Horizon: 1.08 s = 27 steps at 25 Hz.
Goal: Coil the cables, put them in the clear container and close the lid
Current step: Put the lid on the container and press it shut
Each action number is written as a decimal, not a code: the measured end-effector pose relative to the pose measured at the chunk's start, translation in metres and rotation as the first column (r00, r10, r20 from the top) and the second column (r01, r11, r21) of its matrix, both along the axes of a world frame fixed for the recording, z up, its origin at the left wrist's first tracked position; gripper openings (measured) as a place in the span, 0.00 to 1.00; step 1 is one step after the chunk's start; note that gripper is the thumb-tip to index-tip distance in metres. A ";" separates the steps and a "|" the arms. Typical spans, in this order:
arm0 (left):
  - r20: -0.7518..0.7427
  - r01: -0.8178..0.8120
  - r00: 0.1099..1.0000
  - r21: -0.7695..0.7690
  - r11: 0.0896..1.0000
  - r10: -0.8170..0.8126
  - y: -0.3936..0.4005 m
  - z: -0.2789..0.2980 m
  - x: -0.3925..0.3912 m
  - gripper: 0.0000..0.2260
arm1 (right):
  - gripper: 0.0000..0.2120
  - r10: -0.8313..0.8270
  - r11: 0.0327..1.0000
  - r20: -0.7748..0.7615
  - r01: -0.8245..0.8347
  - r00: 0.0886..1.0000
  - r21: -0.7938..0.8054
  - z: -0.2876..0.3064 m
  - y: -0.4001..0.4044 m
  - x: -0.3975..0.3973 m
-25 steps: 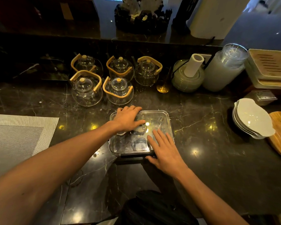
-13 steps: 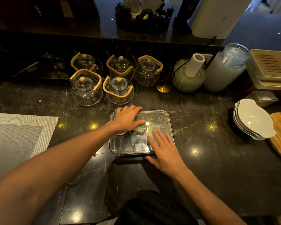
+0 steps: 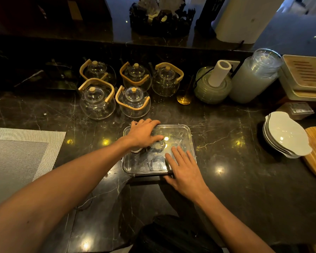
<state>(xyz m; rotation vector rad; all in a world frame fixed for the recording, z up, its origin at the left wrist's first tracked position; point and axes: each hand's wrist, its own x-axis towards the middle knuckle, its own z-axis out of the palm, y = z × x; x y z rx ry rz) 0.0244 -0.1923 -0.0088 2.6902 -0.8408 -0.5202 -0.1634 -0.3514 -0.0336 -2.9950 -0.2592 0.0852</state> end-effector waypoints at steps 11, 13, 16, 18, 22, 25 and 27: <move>0.085 -0.014 0.996 -0.014 1.000 0.015 0.004 -0.006 0.007 0.31 | 0.37 -0.015 1.000 -0.020 0.015 1.000 0.019 0.000 0.003 0.018; 0.174 -0.038 0.984 -0.026 0.999 0.042 0.003 -0.004 0.001 0.29 | 0.36 -0.013 0.999 -0.031 0.014 0.999 0.037 0.001 0.003 0.025; 0.214 -0.054 0.974 -0.090 0.994 0.072 0.006 0.002 -0.015 0.29 | 0.37 0.000 0.998 -0.027 0.001 1.000 0.064 0.007 -0.001 0.039; 0.217 -0.077 0.971 -0.091 0.993 0.096 0.018 0.005 -0.024 0.29 | 0.38 0.008 0.995 -0.036 -0.004 0.999 0.098 0.013 -0.007 0.045; 0.141 -0.181 0.973 -0.037 0.983 0.184 0.054 0.005 -0.044 0.31 | 0.39 -0.087 0.984 -0.051 0.094 0.995 0.149 0.020 -0.027 0.050; 0.102 -0.209 0.972 -0.053 0.976 0.214 0.070 -0.002 -0.064 0.32 | 0.41 -0.181 0.948 -0.157 0.215 0.971 0.237 0.024 -0.031 0.051; 0.046 -0.206 0.976 -0.114 0.972 0.212 0.073 -0.006 -0.068 0.33 | 0.41 -0.191 0.935 -0.188 0.236 0.964 0.264 0.025 -0.030 0.050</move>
